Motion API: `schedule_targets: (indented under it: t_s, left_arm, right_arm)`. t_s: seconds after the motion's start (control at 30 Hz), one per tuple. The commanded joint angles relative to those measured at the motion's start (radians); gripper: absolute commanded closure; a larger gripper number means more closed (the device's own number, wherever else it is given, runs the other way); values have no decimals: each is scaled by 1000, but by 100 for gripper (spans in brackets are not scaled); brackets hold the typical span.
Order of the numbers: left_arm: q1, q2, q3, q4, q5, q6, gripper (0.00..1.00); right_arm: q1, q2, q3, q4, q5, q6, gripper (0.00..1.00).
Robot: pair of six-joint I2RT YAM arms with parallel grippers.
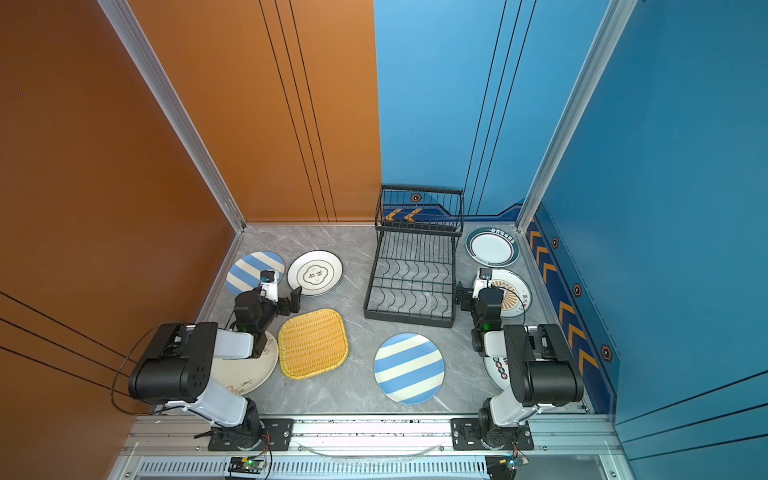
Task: Load plates into a dish rack
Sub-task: Rotate the dish rack at the top-center of the table.
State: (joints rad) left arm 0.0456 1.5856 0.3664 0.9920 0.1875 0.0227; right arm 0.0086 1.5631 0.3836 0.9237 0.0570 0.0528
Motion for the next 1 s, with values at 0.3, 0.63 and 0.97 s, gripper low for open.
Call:
schedule_targets:
  t_s: [0.3, 0.63, 0.97]
  left_arm:
    - [-15, -15, -9, -15, -37, 13, 2]
    - [-78, -228, 161, -491, -126, 32, 2]
    - [-400, -68, 585, -974, -148, -163, 1]
  right_arm:
    - [4, -15, -8, -18, 11, 10, 0]
    - [48, -185, 207, -555, 75, 25, 0]
    - [93, -113, 502, -1074, 25, 168, 0]
